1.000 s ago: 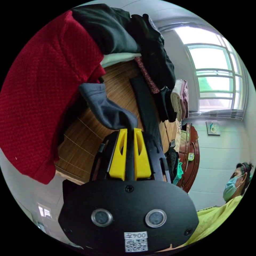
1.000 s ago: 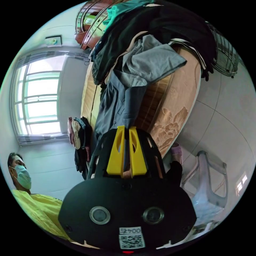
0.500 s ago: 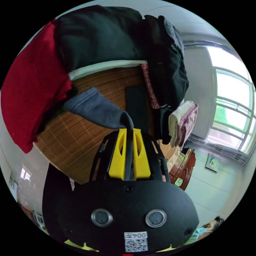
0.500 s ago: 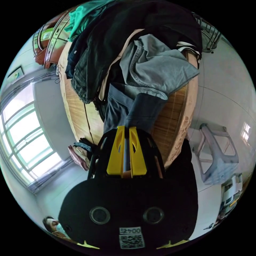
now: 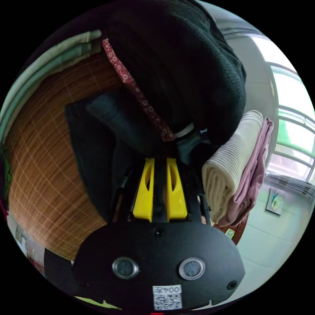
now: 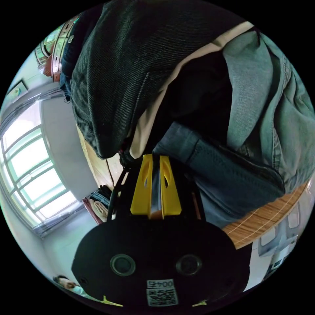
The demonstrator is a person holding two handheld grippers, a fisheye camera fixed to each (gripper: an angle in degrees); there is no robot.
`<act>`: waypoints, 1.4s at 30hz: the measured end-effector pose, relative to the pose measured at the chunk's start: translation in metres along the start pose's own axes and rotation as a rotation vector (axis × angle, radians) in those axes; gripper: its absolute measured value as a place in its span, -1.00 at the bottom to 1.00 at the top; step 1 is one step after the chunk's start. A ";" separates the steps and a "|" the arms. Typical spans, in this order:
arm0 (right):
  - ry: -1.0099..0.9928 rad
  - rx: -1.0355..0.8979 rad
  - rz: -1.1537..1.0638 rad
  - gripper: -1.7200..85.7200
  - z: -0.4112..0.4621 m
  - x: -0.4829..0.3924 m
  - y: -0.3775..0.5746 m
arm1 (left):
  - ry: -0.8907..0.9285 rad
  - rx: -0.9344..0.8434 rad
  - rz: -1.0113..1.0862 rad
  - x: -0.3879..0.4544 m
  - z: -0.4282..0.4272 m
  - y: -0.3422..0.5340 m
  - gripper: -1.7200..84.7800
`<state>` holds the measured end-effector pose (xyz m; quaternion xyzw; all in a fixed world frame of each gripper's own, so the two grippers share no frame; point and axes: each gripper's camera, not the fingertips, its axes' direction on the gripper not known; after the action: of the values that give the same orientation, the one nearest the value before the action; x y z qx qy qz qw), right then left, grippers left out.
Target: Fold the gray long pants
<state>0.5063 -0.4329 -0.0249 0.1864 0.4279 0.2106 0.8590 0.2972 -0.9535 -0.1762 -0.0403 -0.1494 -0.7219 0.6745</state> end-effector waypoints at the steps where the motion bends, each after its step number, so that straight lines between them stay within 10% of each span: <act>1: -0.070 0.008 -0.014 -0.82 -0.005 0.006 0.001 | 0.004 0.003 0.012 0.001 -0.002 -0.002 -0.92; 11: -0.507 0.234 -0.172 -0.70 -0.068 0.019 0.025 | -0.066 0.055 0.231 -0.042 -0.084 -0.057 -0.91; 32: -0.058 -0.208 -0.432 -0.53 0.013 0.036 0.238 | 0.025 0.104 0.211 -0.137 0.061 -0.137 -0.73; 42: -0.020 -0.280 -0.379 -0.84 -0.019 -0.003 0.237 | 0.011 0.103 0.157 -0.199 0.085 -0.191 -0.91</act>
<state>0.4407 -0.2319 0.0851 -0.0162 0.4131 0.1012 0.9049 0.1141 -0.7306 -0.1777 -0.0131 -0.1791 -0.6583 0.7310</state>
